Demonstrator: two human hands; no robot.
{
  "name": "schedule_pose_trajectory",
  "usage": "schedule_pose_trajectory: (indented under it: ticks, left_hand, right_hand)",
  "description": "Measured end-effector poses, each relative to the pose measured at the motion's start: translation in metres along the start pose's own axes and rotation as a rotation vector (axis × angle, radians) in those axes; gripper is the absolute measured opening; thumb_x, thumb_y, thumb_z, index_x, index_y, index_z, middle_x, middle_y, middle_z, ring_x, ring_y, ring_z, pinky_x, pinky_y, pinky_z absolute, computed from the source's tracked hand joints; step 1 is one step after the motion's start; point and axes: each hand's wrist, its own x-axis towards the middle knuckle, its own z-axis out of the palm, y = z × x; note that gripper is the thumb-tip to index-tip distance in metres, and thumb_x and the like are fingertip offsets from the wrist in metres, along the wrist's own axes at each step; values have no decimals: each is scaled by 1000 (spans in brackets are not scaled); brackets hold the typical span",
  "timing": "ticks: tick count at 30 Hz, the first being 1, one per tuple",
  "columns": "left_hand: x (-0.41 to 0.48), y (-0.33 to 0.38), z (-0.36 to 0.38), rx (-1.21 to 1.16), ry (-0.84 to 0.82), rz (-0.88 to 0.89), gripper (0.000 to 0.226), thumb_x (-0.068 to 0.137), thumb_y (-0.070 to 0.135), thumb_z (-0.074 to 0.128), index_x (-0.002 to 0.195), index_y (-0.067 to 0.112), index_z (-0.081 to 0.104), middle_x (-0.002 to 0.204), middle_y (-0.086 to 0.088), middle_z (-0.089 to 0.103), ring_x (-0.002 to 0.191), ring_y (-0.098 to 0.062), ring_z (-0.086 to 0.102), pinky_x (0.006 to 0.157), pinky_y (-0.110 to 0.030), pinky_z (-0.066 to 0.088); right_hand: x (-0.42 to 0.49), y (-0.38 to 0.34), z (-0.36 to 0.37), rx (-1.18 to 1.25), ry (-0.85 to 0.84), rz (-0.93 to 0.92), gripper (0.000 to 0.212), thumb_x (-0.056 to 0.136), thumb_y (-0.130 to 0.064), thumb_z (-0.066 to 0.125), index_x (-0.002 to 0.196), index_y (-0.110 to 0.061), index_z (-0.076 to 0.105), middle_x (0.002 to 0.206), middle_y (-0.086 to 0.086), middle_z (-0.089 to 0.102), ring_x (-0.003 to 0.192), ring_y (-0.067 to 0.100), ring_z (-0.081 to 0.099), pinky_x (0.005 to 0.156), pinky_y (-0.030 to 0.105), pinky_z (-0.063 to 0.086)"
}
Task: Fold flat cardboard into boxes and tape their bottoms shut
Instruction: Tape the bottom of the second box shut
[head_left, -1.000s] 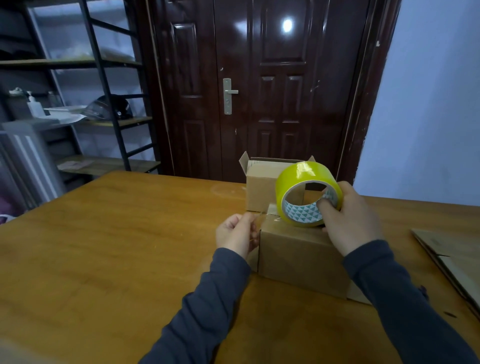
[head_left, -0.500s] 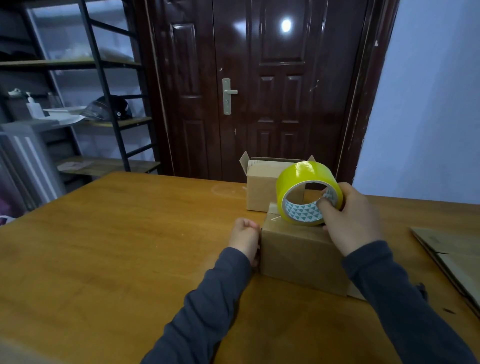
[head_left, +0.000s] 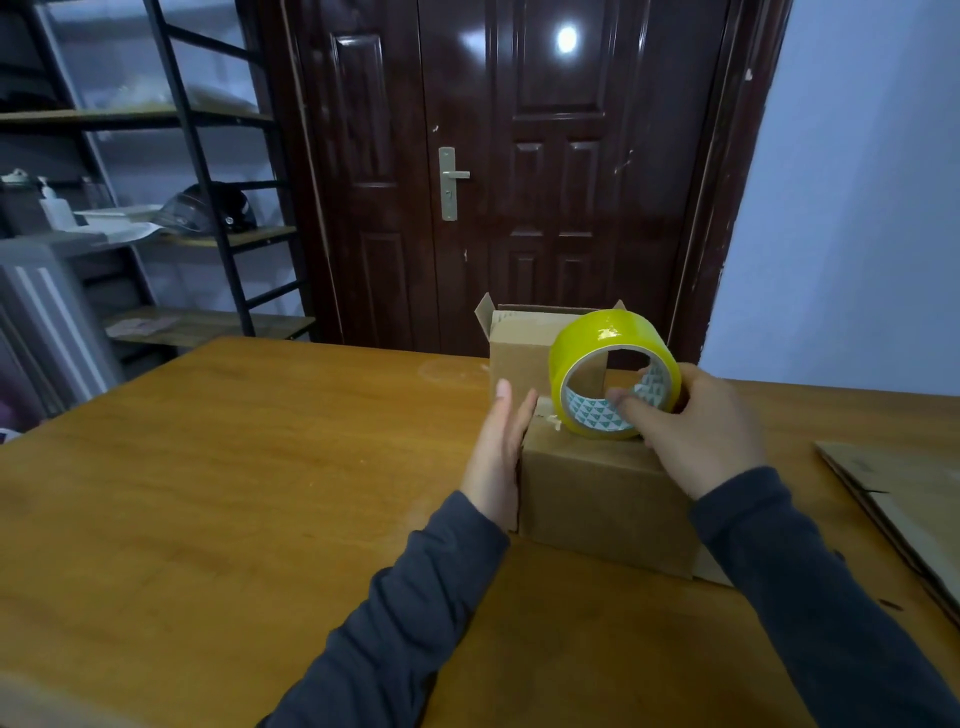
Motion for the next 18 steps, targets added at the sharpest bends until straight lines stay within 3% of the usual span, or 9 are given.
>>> schedule_pose_trajectory:
  ticks: [3, 5, 6, 7, 9, 10, 15, 18]
  left_hand:
    - [1, 1, 1, 21, -41, 20, 88, 79, 78, 41, 146, 22, 35, 150, -5, 39, 138, -20, 37, 115, -39, 29]
    - [6, 0, 1, 108, -94, 64, 64, 85, 69, 38, 126, 23, 55, 123, -1, 66, 114, -11, 61, 95, -27, 50]
    - [6, 0, 1, 204, -95, 69, 59, 85, 70, 39, 120, 26, 58, 113, 3, 70, 107, -9, 65, 89, -25, 53]
    - [8, -2, -1, 326, -75, 70, 69, 77, 76, 47, 126, 27, 55, 119, 2, 68, 112, -12, 62, 93, -29, 51]
    - [15, -12, -8, 579, -49, 109, 113, 51, 83, 66, 145, 30, 33, 142, 0, 48, 131, -20, 45, 108, -43, 39]
    - [19, -19, -13, 662, -77, 155, 120, 47, 80, 71, 147, 33, 26, 146, 0, 42, 133, -20, 41, 110, -45, 36]
    - [18, -23, -15, 817, -38, 289, 129, 40, 89, 63, 149, 32, 24, 141, 6, 41, 129, -8, 40, 108, -33, 38]
    - [17, -30, -17, 914, 13, 318, 118, 47, 92, 55, 148, 47, 11, 150, 9, 32, 138, -17, 31, 111, -45, 34]
  right_hand:
    - [-1, -2, 3, -27, -30, -4, 48, 71, -55, 73, 105, -30, 51, 89, -13, 60, 82, 11, 59, 68, 38, 56]
    - [0, -1, 6, -51, -8, -28, 44, 74, -52, 71, 107, -33, 47, 91, -12, 61, 82, 16, 61, 68, 43, 56]
    - [1, -1, 7, -64, -5, -35, 40, 79, -49, 68, 107, -34, 45, 91, -11, 61, 82, 18, 62, 68, 44, 56]
    - [2, -1, 8, -66, -6, -39, 35, 83, -45, 64, 109, -34, 43, 91, -10, 61, 82, 20, 62, 69, 46, 56]
    - [3, 0, 9, -53, -15, -36, 30, 88, -40, 59, 112, -36, 40, 90, -9, 62, 82, 23, 63, 72, 47, 55]
    - [4, 1, 8, -51, -19, -41, 29, 89, -40, 56, 113, -37, 40, 90, -8, 62, 83, 24, 63, 73, 47, 55]
    - [5, 5, 6, 52, -33, -47, 25, 92, -35, 57, 114, -36, 45, 95, -9, 63, 88, 19, 63, 75, 47, 55]
    - [7, 8, 2, 191, -3, -40, 20, 91, -26, 60, 107, -33, 50, 95, -9, 63, 90, 18, 63, 71, 46, 57]
